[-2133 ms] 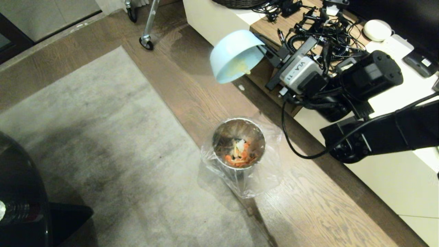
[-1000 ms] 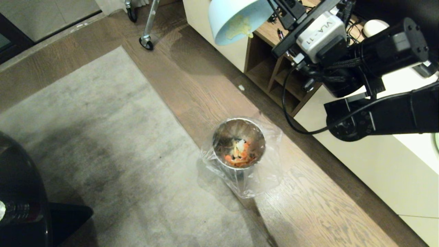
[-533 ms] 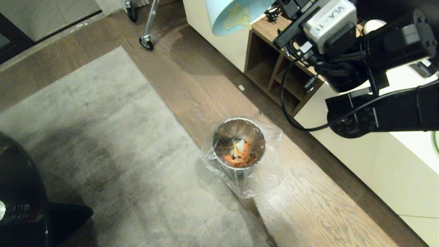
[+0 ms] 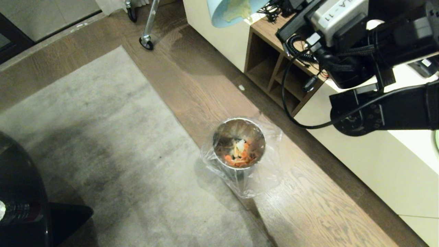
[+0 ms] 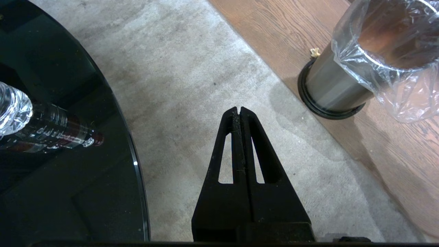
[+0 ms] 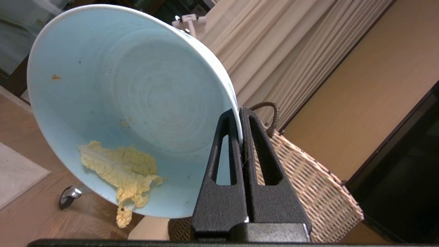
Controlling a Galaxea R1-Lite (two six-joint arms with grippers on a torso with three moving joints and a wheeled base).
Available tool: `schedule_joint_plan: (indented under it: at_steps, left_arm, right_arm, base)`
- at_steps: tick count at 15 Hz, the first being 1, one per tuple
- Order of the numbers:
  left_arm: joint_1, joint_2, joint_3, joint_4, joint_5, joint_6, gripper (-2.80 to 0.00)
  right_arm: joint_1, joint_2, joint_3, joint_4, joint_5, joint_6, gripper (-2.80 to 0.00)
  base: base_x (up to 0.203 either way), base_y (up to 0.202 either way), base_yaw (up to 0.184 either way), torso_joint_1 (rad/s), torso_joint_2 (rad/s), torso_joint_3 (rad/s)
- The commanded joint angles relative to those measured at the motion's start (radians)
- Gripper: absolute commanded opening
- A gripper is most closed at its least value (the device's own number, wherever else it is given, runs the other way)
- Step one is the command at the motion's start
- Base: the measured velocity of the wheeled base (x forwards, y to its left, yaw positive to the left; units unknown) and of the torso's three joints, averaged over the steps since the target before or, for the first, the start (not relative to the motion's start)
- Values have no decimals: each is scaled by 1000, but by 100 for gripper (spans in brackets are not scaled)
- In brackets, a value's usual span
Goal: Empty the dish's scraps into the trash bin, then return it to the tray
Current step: Pour the leftover food from the bowl into the trash can
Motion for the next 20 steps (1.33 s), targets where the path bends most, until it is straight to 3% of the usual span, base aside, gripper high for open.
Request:
schedule_joint_plan:
  at_steps: [1,18,20]
  left_arm:
    - [0,0,0,-1,0,-1,-280]
    - [0,0,0,-1,0,-1,-280]
    - [0,0,0,-1,0,-1,-280]
  right_arm:
    - [3,-12,7,-48,4,-2,-280]
    - [-16,-22,-1,-46,-15,72,-280]
    - [-20,-46,74,-45,-21,73,-280]
  base:
    - [0,0,0,0,0,0]
    - [0,0,0,0,0,0]
    - [0,0,0,0,0,0]
